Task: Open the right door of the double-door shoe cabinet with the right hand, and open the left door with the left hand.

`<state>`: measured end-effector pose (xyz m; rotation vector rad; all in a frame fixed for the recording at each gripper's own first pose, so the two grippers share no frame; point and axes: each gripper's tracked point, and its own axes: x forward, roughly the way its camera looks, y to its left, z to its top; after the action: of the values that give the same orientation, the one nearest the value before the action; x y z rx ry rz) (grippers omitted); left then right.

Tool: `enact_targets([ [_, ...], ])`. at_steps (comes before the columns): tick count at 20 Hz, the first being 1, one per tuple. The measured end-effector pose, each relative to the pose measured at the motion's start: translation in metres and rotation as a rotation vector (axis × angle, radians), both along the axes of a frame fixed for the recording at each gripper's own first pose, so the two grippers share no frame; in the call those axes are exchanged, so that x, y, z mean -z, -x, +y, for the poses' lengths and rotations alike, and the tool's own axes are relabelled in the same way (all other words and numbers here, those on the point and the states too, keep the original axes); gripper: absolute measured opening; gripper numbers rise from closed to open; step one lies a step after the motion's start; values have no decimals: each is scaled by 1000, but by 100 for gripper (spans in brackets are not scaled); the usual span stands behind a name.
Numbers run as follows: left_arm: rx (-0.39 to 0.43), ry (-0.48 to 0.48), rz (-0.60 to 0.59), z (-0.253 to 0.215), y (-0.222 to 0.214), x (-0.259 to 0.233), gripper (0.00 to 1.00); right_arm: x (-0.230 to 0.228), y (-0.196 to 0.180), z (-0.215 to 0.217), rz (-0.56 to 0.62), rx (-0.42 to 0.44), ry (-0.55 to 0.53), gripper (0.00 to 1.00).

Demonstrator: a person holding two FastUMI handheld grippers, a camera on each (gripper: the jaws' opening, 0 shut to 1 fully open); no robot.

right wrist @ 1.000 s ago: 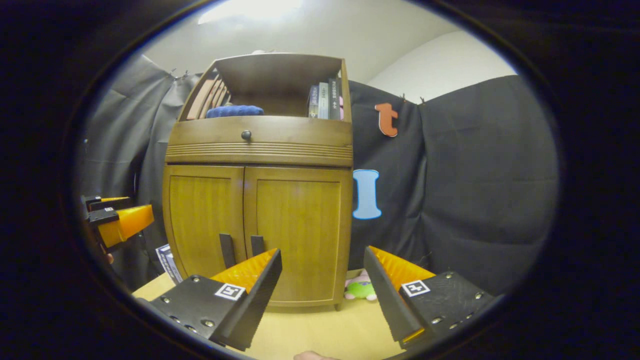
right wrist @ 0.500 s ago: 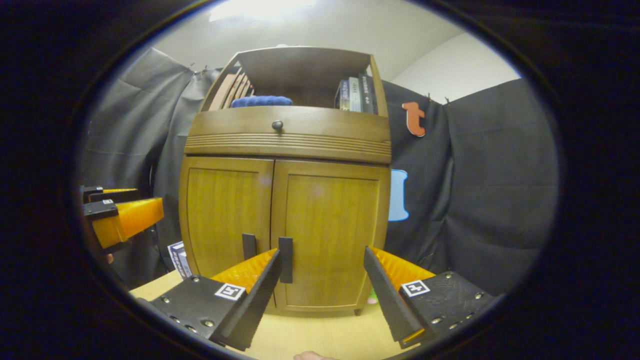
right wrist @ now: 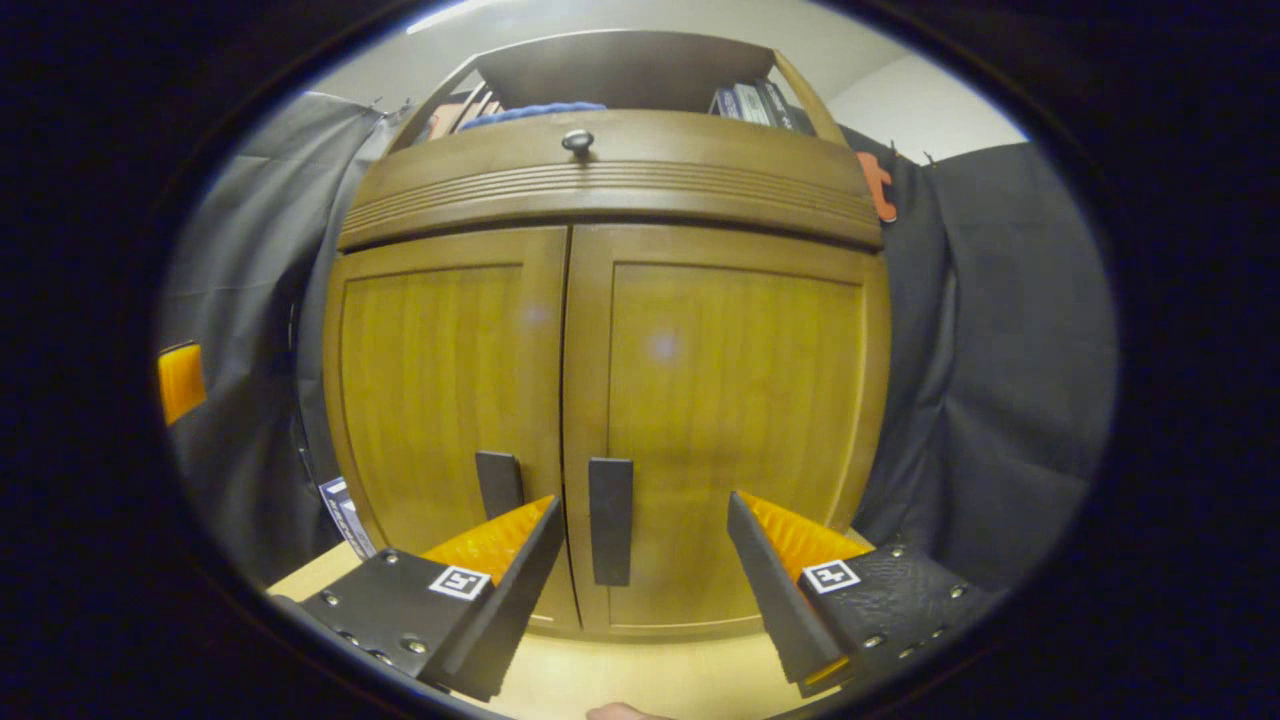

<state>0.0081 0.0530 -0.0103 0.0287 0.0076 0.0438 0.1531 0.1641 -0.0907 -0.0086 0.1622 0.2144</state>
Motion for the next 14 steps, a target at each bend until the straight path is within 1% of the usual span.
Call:
enact_targets([
  [3,-16,-9,-29,14,0,-7,99,8,-15,19,23,-29,-54,98],
  [4,-18,-6,-32,17,2,-6,99,9,-19,25,22,-37,-58,94],
  [5,-15,0,-33,18,3,-7,99,11,-21,30,20,-47,-59,94],
  [6,-9,-1,-34,18,2,-6,99,14,-23,40,14,-78,-55,98],
  [7,-9,-5,-34,19,2,-6,99,17,-25,45,12,-93,-47,93],
  [8,-8,-8,-34,20,3,-6,99,23,-27,49,13,-85,-28,91],
  [10,2,-2,-41,19,4,-7,99,30,-41,44,-11,-34,35,82],
  [11,5,0,-41,18,4,-6,99,33,-47,38,-21,-4,40,71],
  [12,7,1,-35,18,3,-3,99,39,-54,31,-2,24,32,57],
  [13,6,2,-27,18,3,-1,99,46,-51,30,51,7,-25,43],
  [14,1,6,-24,20,2,0,99,49,-55,34,68,-6,-86,29],
])
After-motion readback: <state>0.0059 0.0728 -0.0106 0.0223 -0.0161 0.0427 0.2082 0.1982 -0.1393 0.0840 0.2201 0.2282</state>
